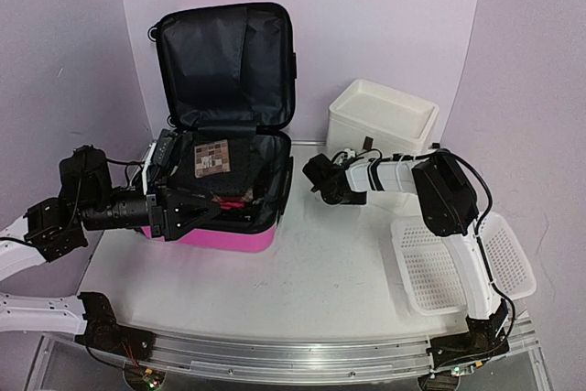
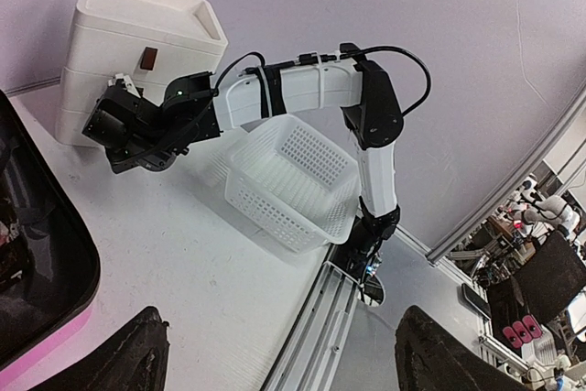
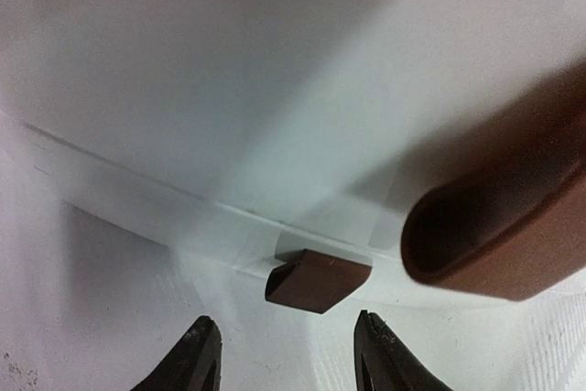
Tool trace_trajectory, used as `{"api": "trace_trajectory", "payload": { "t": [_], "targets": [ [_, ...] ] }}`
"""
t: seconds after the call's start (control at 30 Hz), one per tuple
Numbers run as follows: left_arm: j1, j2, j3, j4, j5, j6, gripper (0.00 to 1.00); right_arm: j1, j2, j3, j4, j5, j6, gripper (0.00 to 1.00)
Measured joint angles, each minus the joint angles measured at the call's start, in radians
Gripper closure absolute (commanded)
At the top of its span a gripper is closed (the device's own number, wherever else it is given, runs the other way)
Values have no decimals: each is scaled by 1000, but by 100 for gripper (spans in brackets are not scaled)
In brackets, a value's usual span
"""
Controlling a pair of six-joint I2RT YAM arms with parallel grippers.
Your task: Open, take out, and arrange the luggage
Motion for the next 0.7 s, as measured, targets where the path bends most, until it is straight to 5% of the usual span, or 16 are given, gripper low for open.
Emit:
{"api": "trace_trajectory", "payload": {
  "t": [0.17,0.4,0.7],
  "targets": [
    [0,0,0,-8,0,0,14,0,11,2,27,57,-55,62],
    [0,3,0,-10,0,1,14,-5,18,3,46,81,-87,98],
    [0,5,0,-10,0,4,14,-8,18,-1,75,21,-84,100]
  ]
}}
